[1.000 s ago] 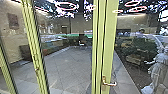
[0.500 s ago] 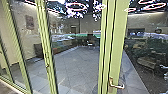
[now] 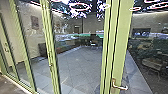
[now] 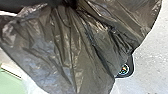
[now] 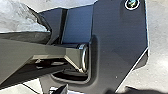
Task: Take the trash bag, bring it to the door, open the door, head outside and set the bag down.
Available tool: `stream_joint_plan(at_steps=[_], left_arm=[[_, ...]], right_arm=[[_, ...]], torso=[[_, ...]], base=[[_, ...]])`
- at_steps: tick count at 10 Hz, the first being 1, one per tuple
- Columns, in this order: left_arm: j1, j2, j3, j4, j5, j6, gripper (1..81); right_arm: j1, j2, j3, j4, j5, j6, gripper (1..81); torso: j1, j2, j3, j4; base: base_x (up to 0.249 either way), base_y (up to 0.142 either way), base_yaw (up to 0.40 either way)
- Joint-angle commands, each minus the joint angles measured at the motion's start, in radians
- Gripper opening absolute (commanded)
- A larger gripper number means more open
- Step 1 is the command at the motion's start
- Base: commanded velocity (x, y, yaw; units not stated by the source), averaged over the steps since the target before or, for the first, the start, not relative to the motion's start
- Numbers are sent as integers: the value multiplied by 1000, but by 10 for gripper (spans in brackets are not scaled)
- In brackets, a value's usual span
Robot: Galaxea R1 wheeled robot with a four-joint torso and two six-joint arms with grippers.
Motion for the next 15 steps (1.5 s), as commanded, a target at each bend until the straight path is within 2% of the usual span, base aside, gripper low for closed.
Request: stream_joint_plan(at_steps=[1,3,4,5,6,7,8,11,13,15], left_arm=[[-59,-1,2,-1,73,3,10],[-59,-1,2,-1,72,0,10],[-59,-1,2,-1,73,0,10],[-59,-1,2,-1,73,-1,10],[-59,-2,2,-2,72,-1,10],[-59,-2,2,-2,72,-1,10],[-59,-1,2,-2,72,-1,10],[-59,-10,9,-5,81,0,10],[-59,-18,21,-5,84,2,10],[-59,-54,91,-7,84,0,10]], right_arm=[[43,-1,3,-5,-52,-1,811],[44,-2,3,2,-52,0,811],[46,-2,3,1,-52,-1,811],[46,-2,3,-2,-52,-1,811],[46,-2,3,-2,-52,-1,811],[46,-4,3,-1,-52,-1,811],[46,-4,3,2,-52,-1,811],[38,-21,23,10,-40,1,811],[24,-103,146,10,-7,2,811],[12,-220,335,6,-7,4,811]], torso=[[0,0,0,0],[0,0,0,0],[0,0,-57,0],[0,0,-96,0],[0,0,-61,0],[-1,0,-47,0],[0,0,-72,0],[0,1,-83,0],[0,1,-83,0],[0,1,-83,0]], base=[[0,-82,0],[0,0,0],[0,0,0],[0,0,0],[0,0,0],[0,0,0],[0,0,0],[0,0,0],[0,0,0],[0,0,0]])
